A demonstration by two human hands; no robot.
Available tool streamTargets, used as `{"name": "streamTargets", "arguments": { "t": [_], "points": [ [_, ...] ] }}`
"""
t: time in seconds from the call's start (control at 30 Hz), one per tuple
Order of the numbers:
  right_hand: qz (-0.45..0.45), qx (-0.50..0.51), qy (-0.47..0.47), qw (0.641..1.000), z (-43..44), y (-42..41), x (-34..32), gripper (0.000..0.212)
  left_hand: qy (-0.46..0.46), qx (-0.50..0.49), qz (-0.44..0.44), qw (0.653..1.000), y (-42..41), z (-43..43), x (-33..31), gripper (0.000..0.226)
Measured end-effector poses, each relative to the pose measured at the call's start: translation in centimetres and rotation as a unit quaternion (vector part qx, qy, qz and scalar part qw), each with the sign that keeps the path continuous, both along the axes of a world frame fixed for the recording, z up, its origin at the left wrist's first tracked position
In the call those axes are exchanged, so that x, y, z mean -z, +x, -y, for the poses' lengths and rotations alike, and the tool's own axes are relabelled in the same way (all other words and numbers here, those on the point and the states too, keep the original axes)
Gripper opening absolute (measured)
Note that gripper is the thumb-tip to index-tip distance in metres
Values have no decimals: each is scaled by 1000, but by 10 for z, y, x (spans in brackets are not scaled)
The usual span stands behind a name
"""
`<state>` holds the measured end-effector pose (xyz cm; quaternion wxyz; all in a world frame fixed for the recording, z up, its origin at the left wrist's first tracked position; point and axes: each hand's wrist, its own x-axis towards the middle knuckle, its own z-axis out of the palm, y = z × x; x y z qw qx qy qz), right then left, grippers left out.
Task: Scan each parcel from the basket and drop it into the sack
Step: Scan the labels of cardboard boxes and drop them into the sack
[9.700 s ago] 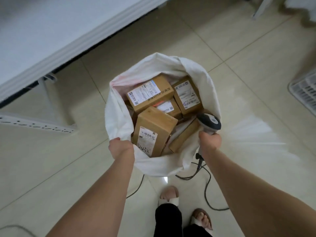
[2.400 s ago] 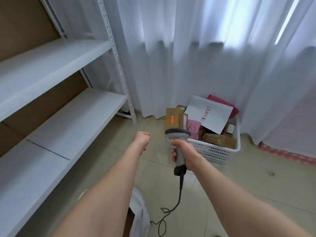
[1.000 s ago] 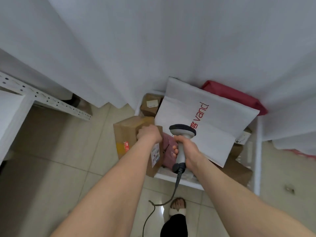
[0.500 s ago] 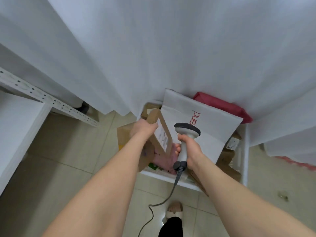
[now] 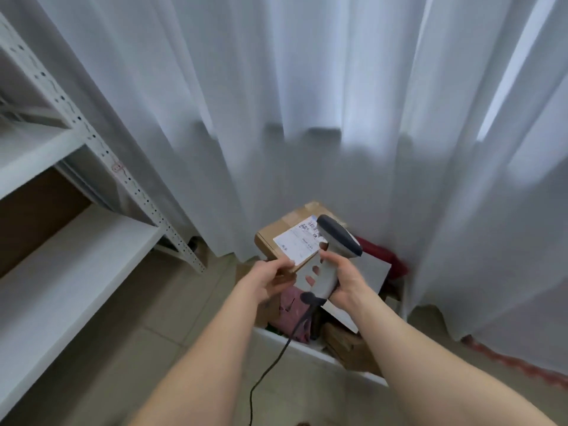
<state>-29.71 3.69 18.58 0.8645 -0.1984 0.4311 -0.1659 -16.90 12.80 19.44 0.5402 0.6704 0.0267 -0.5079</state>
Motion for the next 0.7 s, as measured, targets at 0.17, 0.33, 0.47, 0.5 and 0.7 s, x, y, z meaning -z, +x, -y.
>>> {"name": "streamTargets", "arguments": {
  "t": [0.17,0.33,0.47,0.5,0.7],
  "points": [
    [11,-11,-57,998,-29,-16,-57,18,-16,105,-7,994,-25,-42,-48,33],
    [-36,-33,-161,986,-62,-14,-88,23,6,147,22,989,-23,-85,-90,31],
    [-53,-53,-228,971,-93,-5,-109,28,-27,-6,70,997,-7,-116,-117,27],
    [-56,-67,-246,965,-101,-4,-114,29,-25,-27,82,996,-2,-125,-123,25],
    [-98,-89,-269,954,-153,8,-136,23,-10,-19,111,994,11,-183,-142,40]
  ]
}}
